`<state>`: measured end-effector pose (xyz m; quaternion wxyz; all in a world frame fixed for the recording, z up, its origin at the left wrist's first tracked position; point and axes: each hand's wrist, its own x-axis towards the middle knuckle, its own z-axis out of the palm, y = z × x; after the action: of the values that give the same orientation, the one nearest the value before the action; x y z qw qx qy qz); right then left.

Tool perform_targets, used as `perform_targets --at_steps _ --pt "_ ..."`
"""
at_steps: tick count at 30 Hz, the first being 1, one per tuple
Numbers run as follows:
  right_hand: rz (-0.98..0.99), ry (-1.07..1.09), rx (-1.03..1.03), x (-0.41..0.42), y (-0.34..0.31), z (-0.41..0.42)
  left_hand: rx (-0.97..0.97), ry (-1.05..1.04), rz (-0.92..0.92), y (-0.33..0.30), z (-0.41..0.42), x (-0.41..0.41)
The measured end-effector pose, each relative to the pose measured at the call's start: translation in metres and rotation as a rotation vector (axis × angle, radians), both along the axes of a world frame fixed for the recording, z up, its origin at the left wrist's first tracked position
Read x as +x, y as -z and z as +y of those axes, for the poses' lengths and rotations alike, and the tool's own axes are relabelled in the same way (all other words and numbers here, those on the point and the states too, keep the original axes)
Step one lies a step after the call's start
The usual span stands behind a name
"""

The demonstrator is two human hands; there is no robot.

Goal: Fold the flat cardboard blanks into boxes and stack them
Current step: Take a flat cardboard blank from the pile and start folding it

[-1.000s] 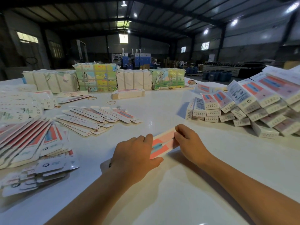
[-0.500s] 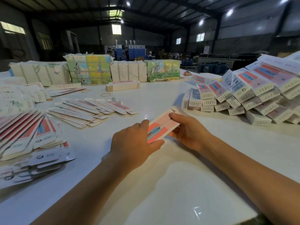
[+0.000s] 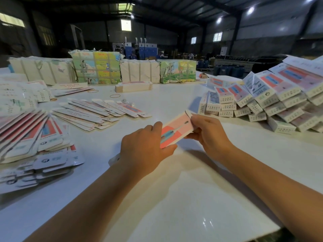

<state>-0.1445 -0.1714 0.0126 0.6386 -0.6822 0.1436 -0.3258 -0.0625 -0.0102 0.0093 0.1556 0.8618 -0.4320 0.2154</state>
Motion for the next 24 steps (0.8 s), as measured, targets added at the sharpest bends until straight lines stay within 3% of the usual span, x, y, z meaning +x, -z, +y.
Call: perform_targets --at_steps 5,12,24 --pt "-0.077 -0.03 0.045 -0.001 -0.002 -0.002 -0.03 0.022 -0.037 0.002 0.0 0.002" --pt "-0.077 0.01 -0.105 -0.002 0.0 -0.003 -0.027 0.034 -0.059 0.003 0.001 0.005" --pt "0.09 0.232 -0.835 -0.013 0.001 0.007 0.075 -0.009 -0.198 0.001 -0.003 -0.006"
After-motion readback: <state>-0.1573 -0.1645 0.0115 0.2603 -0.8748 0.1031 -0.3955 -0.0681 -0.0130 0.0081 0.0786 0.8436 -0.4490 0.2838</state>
